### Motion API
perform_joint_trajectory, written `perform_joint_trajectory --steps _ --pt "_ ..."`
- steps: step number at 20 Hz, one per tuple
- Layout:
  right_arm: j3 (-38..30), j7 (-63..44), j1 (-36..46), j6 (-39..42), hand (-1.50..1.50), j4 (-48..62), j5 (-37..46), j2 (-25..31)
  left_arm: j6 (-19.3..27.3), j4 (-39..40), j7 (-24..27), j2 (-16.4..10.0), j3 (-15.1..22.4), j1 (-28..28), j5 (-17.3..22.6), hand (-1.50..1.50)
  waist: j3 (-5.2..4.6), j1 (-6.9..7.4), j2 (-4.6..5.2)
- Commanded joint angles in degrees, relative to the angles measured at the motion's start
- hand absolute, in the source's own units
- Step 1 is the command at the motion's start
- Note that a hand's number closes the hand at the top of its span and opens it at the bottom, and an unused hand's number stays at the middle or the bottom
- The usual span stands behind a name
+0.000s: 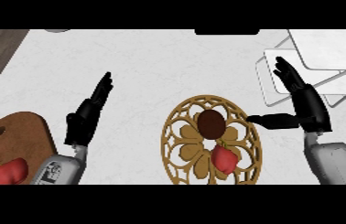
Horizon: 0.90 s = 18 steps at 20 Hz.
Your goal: Pick the cupcake from the placemat and place it in the tiered shelf
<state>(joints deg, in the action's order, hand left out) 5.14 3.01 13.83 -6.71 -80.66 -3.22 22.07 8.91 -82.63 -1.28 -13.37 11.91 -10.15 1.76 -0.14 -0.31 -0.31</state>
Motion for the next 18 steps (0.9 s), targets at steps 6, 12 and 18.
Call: perform_joint_trajectory --steps 6,12,18 --pt "9.4 -26.4 4.1 8.1 -1.50 -16.0 6.9 8.6 -1.0 2.2 1.4 0.9 -1.1 -0.8 -0.1 0.00 -0.02 -0.40 0.07" --pt "14.0 -44.3 10.0 19.2 -1.50 -24.3 7.3 15.2 0.0 -0.2 2.0 1.5 0.1 2.7 -1.4 0.00 -0.02 0.08 -0.17" --pt "20.4 -54.0 11.4 20.1 -1.50 -26.4 14.3 6.9 -2.9 5.6 1.9 1.7 -3.1 -4.1 -1.0 0.00 0.11 0.22 0.30"
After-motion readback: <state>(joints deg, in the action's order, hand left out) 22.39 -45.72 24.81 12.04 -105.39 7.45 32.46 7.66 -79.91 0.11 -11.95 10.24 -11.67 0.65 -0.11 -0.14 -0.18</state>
